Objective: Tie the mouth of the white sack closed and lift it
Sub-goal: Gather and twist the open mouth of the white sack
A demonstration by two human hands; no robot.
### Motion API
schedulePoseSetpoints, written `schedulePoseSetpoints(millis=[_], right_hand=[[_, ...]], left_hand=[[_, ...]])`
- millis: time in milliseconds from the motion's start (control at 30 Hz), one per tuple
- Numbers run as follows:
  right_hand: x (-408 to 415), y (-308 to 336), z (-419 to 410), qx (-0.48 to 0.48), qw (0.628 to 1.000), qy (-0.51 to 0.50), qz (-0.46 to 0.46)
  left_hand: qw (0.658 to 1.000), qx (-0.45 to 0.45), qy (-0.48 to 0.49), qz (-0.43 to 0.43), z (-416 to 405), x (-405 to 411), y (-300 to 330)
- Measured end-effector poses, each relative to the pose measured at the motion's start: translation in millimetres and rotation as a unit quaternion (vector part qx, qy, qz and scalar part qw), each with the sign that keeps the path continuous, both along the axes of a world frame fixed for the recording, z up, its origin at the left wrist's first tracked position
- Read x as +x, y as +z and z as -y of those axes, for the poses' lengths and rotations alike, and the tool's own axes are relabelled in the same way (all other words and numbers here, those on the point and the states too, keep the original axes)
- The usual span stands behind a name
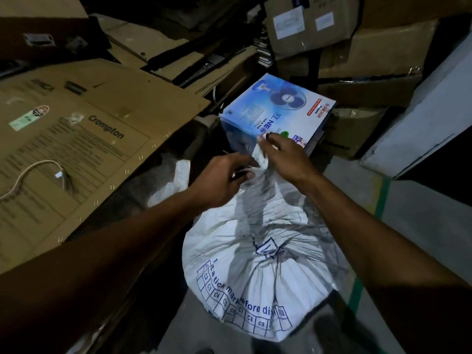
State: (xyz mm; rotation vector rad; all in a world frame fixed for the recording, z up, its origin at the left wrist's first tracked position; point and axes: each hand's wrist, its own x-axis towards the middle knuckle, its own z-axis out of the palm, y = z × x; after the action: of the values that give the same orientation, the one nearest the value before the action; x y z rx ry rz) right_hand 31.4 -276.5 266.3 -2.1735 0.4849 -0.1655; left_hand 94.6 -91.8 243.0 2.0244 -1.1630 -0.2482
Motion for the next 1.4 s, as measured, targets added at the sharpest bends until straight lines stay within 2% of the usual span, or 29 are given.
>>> schedulePoseSetpoints(millis=[167,333,400,500,700,733,800,867,967,1033,1133,1200,1400], right_hand=[[0,-13,6,-0.052,0.998,0.023,-0.024],[-6,-14,20,-0.073,0.995,0.063,-0.01],[-7,-13,21,-0.082,0.994,0.069,0.001],[-12,-12,23,-0.084,0.994,0.07,0.002],[-28,-16,24,0.061,0.997,0.036,-0.026],[-30,-16,24,0.033,0.998,0.049,-0.033],[-32,-22,23,-0.083,0.993,0.075,-0.027],[-32,-28,23,-0.136,0.989,0.064,0.002],[-33,-32,22,-0.136,0.988,0.053,0.044],[-36,-31,18,-0.136,0.987,0.061,0.059],[-45,-32,15,-0.153,0.986,0.069,0.009],[-54,-37,23,-0.181,0.981,0.06,-0.032],[-75,-48,43,-0.213,0.976,-0.02,-0.03]], left_hand=[[1.0,-0.012,-0.013,0.014,11,-4,-5],[0.996,-0.022,0.077,0.033,22,11,-6],[0.994,-0.036,0.097,0.017,29,14,-5],[0.997,-0.045,0.062,-0.026,36,20,-4],[0.992,-0.039,0.079,-0.088,37,28,-11],[0.992,-0.045,0.08,-0.085,36,29,-14],[0.991,-0.052,0.077,-0.096,34,29,-19],[0.992,-0.04,0.063,-0.103,32,31,-23],[0.998,0.006,-0.02,-0.062,30,30,-13],[0.997,0.046,-0.064,0.019,31,30,-6],[0.99,0.073,-0.047,0.107,33,34,0],[0.99,0.064,-0.023,0.123,31,39,4],[0.988,0.065,-0.033,0.137,21,48,-1]])
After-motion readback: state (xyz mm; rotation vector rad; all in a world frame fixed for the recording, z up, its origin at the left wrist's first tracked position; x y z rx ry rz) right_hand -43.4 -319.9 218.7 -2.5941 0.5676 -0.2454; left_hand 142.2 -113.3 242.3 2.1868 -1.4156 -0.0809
